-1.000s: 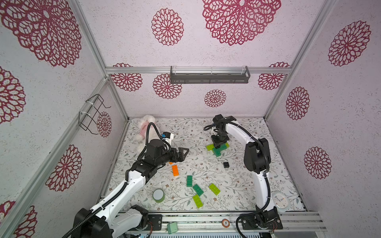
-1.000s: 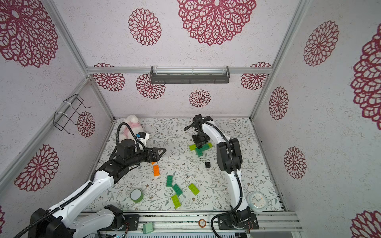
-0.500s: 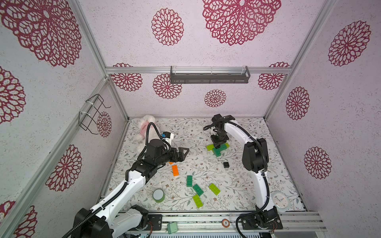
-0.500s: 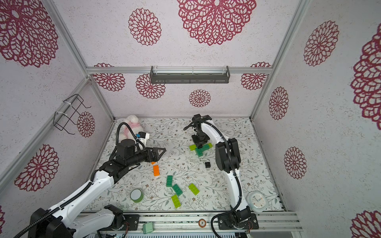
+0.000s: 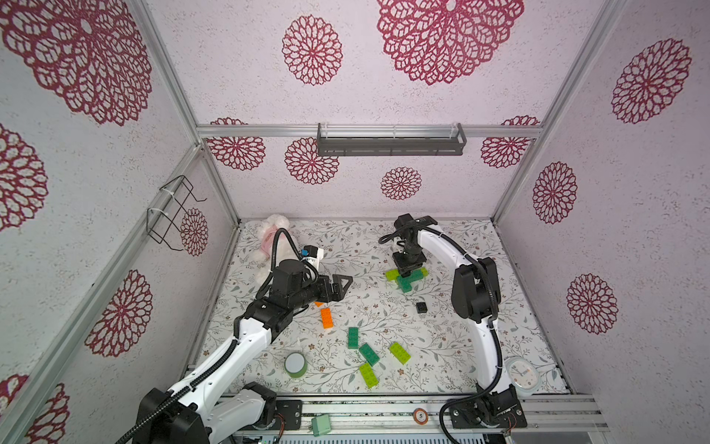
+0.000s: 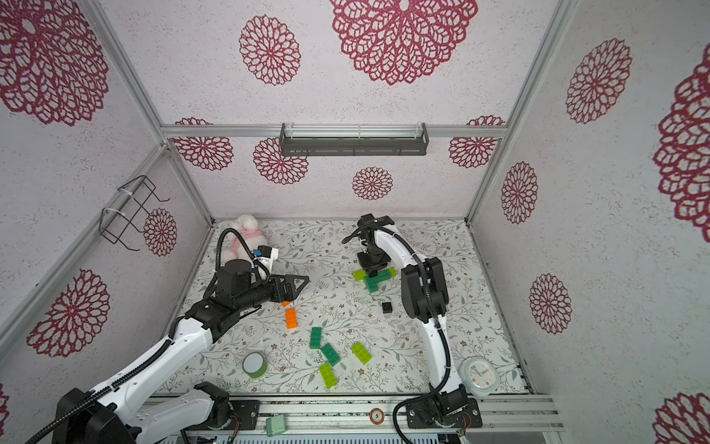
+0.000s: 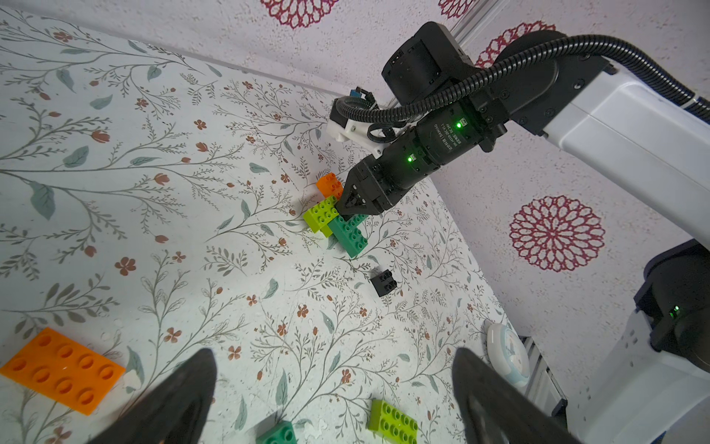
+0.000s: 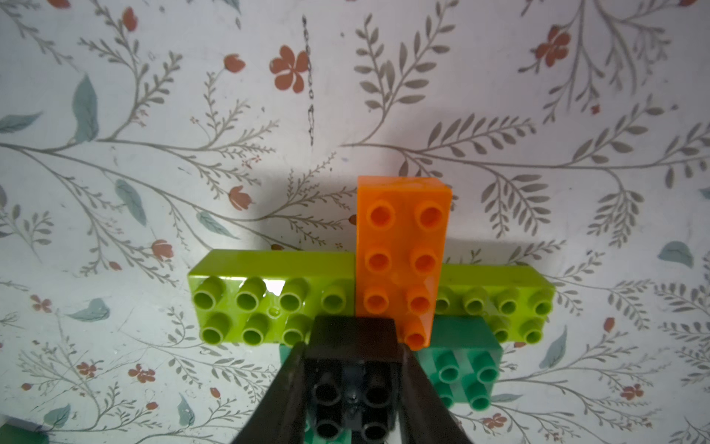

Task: Assemble a small pinwheel with lego
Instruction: Assemble the lego brick with the lego brick.

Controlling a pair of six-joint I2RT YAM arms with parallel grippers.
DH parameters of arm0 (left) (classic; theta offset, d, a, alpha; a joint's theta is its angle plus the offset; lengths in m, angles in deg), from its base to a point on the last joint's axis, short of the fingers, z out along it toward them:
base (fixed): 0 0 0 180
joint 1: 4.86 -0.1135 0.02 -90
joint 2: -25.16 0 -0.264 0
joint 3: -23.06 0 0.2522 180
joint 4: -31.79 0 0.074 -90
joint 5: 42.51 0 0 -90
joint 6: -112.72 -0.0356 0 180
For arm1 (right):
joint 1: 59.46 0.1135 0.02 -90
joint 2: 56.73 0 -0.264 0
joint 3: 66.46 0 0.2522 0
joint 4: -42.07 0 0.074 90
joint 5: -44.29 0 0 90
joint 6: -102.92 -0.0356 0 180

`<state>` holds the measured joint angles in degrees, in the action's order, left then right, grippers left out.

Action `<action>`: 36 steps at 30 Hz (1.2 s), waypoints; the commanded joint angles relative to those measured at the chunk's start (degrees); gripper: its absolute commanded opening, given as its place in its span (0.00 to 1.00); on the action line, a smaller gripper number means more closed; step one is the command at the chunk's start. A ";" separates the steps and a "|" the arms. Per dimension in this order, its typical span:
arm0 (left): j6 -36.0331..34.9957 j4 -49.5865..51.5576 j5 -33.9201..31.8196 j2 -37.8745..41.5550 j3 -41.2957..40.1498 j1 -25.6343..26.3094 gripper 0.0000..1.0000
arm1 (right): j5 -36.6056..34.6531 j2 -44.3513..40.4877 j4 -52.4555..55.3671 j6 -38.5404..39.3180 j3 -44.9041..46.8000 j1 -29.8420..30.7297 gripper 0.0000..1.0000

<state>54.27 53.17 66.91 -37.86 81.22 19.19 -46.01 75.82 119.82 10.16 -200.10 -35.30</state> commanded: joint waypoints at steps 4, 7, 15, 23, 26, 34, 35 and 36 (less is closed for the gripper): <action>0.16 -1.51 0.31 -0.06 -0.22 -0.41 0.97 | -1.33 -2.91 -0.14 -1.33 2.43 -0.01 0.40; 0.04 -1.55 0.36 -0.27 -0.28 -0.41 0.97 | -1.66 -3.89 -1.44 -1.62 3.99 -0.04 0.44; 0.24 -1.82 0.61 -0.78 -0.26 -0.41 0.97 | 0.04 -6.88 -4.43 -2.42 4.11 -0.15 0.49; 0.24 -1.86 0.71 -1.57 -0.22 -0.40 0.97 | 0.11 -8.90 -5.16 -3.03 4.69 -0.61 0.54; 0.23 -1.91 0.71 -1.66 -0.28 -0.41 0.97 | 0.11 -9.80 -5.34 -3.01 5.90 -0.88 0.54; 0.25 -2.17 0.92 -2.05 -0.11 -0.37 0.97 | 1.41 -10.06 -6.29 -2.92 9.60 -0.96 0.51; 0.22 -2.19 0.95 -2.08 -0.11 -0.40 0.97 | 1.64 -9.90 -6.49 -2.90 9.81 -0.95 0.51; 0.23 -2.09 0.88 -2.15 -0.11 -0.41 0.97 | 1.81 -9.81 -6.59 -2.88 9.98 -0.94 0.50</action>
<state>54.31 52.71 67.52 -39.76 81.22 19.19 -45.29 67.95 112.78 8.30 -190.37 -35.98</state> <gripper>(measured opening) 0.974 0.505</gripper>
